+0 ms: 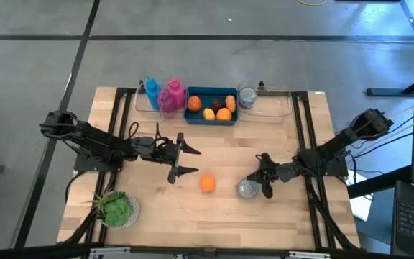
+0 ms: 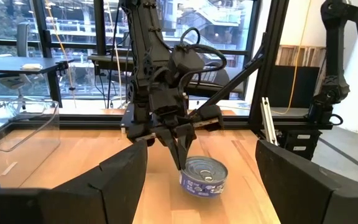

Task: Pick & Place Food Item
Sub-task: Stack the blue can on top of the yellow blue can in the right transparent bin

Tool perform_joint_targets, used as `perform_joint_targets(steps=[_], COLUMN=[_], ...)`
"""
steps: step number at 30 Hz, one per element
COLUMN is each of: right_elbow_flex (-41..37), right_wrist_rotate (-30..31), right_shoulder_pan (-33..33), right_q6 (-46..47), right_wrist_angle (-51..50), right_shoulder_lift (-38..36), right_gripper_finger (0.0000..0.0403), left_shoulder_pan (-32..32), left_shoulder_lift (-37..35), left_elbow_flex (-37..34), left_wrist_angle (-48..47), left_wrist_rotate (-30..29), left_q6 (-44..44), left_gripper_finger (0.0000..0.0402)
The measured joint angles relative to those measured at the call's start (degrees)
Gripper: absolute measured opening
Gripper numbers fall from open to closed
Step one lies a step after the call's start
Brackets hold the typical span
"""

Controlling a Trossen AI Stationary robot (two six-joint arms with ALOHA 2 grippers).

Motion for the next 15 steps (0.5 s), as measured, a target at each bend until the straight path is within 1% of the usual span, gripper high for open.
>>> perform_joint_targets(steps=[6, 12, 15], right_elbow_flex=[0.0, 0.1, 0.9], right_wrist_rotate=[-1.2, -4.3, -4.8], right_shoulder_pan=[-1.8, -4.3, -5.7], right_q6=[0.0, 0.0, -0.7], right_wrist_angle=[-1.3, -2.2, -5.8], right_shoulder_lift=[-1.9, -4.3, -6.6], right_gripper_finger=[0.0000, 0.0000, 0.0000], left_shoulder_pan=[0.0, 0.0, 0.0], left_shoulder_lift=[0.0, 0.0, 0.0], left_elbow_flex=[0.0, 0.0, 0.0], left_wrist_angle=[0.0, 0.0, 0.0], left_wrist_rotate=[0.0, 0.0, 0.0], left_q6=[0.0, 0.0, 0.0], left_gripper_finger=[0.0292, 0.0292, 0.0292])
